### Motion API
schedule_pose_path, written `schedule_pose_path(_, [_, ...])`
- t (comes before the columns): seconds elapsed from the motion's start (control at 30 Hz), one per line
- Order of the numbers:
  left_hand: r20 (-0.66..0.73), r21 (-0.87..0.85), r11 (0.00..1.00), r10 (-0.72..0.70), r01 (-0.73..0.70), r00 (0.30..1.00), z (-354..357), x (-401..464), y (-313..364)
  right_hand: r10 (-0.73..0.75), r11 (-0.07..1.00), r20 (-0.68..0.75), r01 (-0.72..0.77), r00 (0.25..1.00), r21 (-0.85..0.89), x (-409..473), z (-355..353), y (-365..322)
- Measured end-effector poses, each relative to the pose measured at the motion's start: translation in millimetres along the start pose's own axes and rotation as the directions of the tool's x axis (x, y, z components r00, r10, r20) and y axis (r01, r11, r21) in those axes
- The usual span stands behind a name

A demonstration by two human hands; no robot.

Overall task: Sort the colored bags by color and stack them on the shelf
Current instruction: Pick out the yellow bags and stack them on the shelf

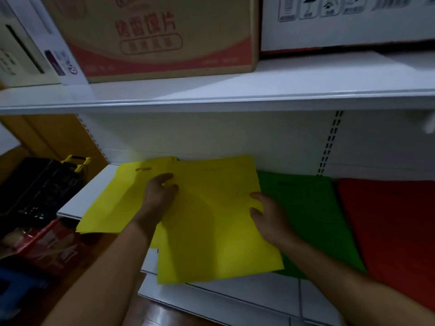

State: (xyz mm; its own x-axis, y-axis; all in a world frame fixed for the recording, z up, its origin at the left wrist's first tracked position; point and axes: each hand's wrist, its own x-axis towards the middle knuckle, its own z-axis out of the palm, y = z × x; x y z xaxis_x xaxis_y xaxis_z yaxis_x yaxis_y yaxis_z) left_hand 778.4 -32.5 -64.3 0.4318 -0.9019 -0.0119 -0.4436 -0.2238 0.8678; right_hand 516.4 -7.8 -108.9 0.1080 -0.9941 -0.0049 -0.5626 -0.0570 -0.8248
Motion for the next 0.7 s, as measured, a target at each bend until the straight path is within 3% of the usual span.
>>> schedule_pose_path(0.33, [0.147, 0.008, 1.0, -0.013, 0.012, 0.989, -14, 67, -29, 0.081, 0.994, -0.024, -0.083, 0.996, -0.077, 46, 52, -12])
schedule_pose_path(0.57, [0.145, 0.214, 0.976, -0.067, 0.035, 0.987, 1, 100, -67, 0.163, 0.979, 0.059, -0.154, 0.985, -0.134, 67, 78, -1])
schedule_pose_path(0.7, [0.203, 0.223, 0.97, -0.146, 0.1, 0.968, 12, 109, -82, 0.21, 0.962, 0.105, -0.187, 0.972, -0.197, 72, 89, 6])
